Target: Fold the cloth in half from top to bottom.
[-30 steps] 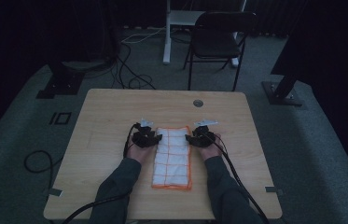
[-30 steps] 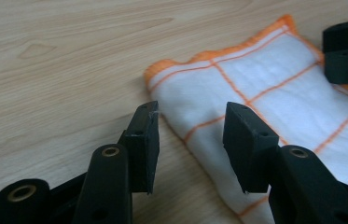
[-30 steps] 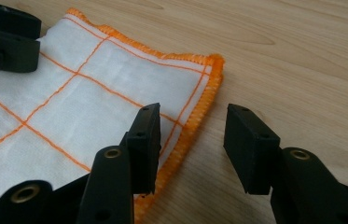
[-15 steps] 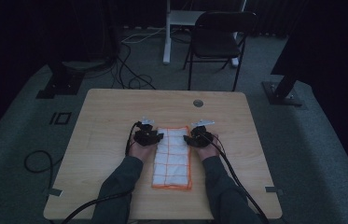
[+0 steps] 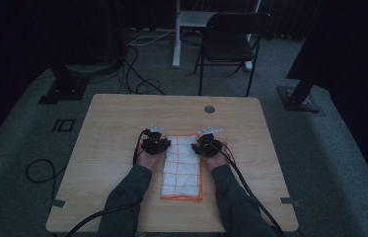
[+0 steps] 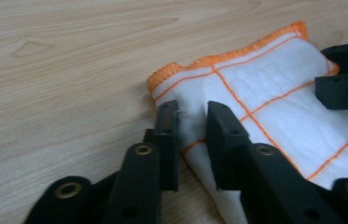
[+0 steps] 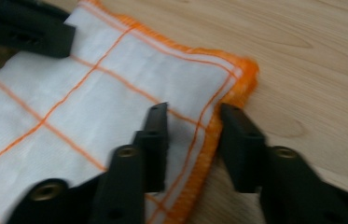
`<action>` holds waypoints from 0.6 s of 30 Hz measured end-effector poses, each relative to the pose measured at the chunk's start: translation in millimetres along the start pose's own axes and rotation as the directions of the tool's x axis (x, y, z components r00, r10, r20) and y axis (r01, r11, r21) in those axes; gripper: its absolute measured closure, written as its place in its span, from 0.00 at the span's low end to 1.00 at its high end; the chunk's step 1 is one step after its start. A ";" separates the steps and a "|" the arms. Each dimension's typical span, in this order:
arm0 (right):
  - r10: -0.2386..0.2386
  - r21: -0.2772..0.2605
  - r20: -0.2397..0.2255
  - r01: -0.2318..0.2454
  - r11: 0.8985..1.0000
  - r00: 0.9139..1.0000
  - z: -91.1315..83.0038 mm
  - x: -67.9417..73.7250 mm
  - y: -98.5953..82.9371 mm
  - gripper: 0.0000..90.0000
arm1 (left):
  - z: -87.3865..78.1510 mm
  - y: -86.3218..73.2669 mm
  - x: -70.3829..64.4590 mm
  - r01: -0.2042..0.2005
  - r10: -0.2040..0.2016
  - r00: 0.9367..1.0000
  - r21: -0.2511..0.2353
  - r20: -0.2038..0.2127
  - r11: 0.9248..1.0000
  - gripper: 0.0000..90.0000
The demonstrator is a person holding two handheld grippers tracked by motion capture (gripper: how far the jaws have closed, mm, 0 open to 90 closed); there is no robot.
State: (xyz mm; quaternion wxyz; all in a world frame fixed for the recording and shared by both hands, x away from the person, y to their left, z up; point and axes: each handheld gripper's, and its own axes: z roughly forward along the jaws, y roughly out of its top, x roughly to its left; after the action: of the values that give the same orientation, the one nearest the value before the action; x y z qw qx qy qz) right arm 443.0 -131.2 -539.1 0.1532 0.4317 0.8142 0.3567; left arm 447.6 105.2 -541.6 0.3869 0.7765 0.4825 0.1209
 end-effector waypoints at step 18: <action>-0.029 -0.142 -0.003 0.028 0.990 1.000 -24.8 2.9 12.4 0.94 | -30.7 19.9 -6.0 -0.028 0.031 0.999 -0.107 0.029 0.994 0.95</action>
State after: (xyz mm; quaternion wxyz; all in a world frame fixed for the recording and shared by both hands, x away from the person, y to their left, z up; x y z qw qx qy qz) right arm 434.9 -135.3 -512.7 0.1863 0.4071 0.7933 0.4125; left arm 440.3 110.3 -505.6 0.4333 0.7636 0.4577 0.1400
